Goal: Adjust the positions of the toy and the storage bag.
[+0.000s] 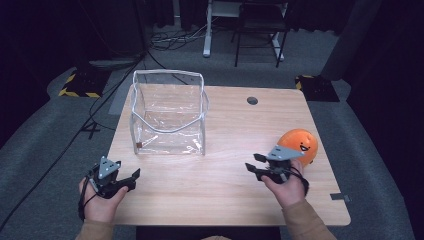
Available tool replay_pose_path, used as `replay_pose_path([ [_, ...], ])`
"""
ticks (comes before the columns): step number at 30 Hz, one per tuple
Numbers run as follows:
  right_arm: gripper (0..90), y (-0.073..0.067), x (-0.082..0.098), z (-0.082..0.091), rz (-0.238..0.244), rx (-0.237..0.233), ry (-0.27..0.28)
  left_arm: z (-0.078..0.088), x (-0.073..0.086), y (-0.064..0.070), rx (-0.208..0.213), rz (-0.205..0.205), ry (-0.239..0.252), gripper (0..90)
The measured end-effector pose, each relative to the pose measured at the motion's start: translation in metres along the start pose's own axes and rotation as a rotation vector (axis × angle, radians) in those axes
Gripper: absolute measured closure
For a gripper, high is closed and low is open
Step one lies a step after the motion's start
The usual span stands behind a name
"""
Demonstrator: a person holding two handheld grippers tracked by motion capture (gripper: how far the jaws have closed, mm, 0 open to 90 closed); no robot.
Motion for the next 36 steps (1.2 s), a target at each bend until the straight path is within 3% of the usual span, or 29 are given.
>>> replay_pose_path([
  [1, 52.3, 0.0, 0.0, 0.0, 0.0, 0.0, 0.0, 0.0, 0.0, 0.0, 0.0, 0.0, 0.0, 28.3],
  [2, 54.4, -0.009, -0.014, -0.017, 0.019, -0.035, 0.011, 0.003, 0.0, -0.001, -0.007, -0.001, -0.004, 29.0],
  [5, 56.9, -0.021, -0.032, -0.04, 0.051, -0.074, 0.021, 0.008, 0.007, -0.002, -0.02, -0.007, -0.01, 30.7],
  [8, 59.0, -0.028, -0.043, -0.055, 0.045, -0.115, 0.036, 0.012, 0.015, -0.006, -0.035, -0.007, -0.026, 31.9],
  [9, 61.5, -0.031, -0.051, -0.069, 0.051, -0.133, 0.034, 0.015, 0.018, -0.009, -0.04, 0.0, -0.023, 32.7],
  [11, 63.0, -0.032, -0.054, -0.075, 0.058, -0.14, 0.032, 0.022, 0.023, -0.015, -0.056, 0.017, -0.017, 33.1],
  [12, 65.1, -0.035, -0.062, -0.089, 0.067, -0.156, 0.035, 0.027, 0.026, -0.018, -0.069, 0.029, -0.01, 33.2],
  [19, 68.6, -0.037, -0.075, -0.121, 0.083, -0.157, 0.029, 0.041, 0.036, -0.029, -0.106, 0.054, 0.004, 34.5],
  [23, 73.9, -0.036, -0.078, -0.129, 0.064, -0.166, 0.034, 0.037, 0.028, -0.029, -0.102, 0.049, 0.011, 35.2],
  [25, 87.3, -0.034, -0.079, -0.132, 0.069, -0.152, 0.031, 0.026, 0.016, -0.029, -0.108, 0.03, 0.017, 35.4],
  [30, 88.2, -0.035, -0.078, -0.128, 0.06, -0.161, 0.027, 0.01, 0.003, -0.027, -0.104, 0.015, 0.021, 35.9],
  [36, 88.2, -0.045, -0.064, -0.107, 0.066, -0.175, 0.023, -0.012, -0.007, -0.021, -0.088, -0.005, 0.005, 38.3],
])
Point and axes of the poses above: each handheld gripper's, and its own axes: z roughly backward along the jaws, x roughly out of its underside, y roughly to its right, the point moved 10 cm from there along -z, roughly forward along the jaws, and after that the axes turned 4 degrees about z, right-handed, at the moved point
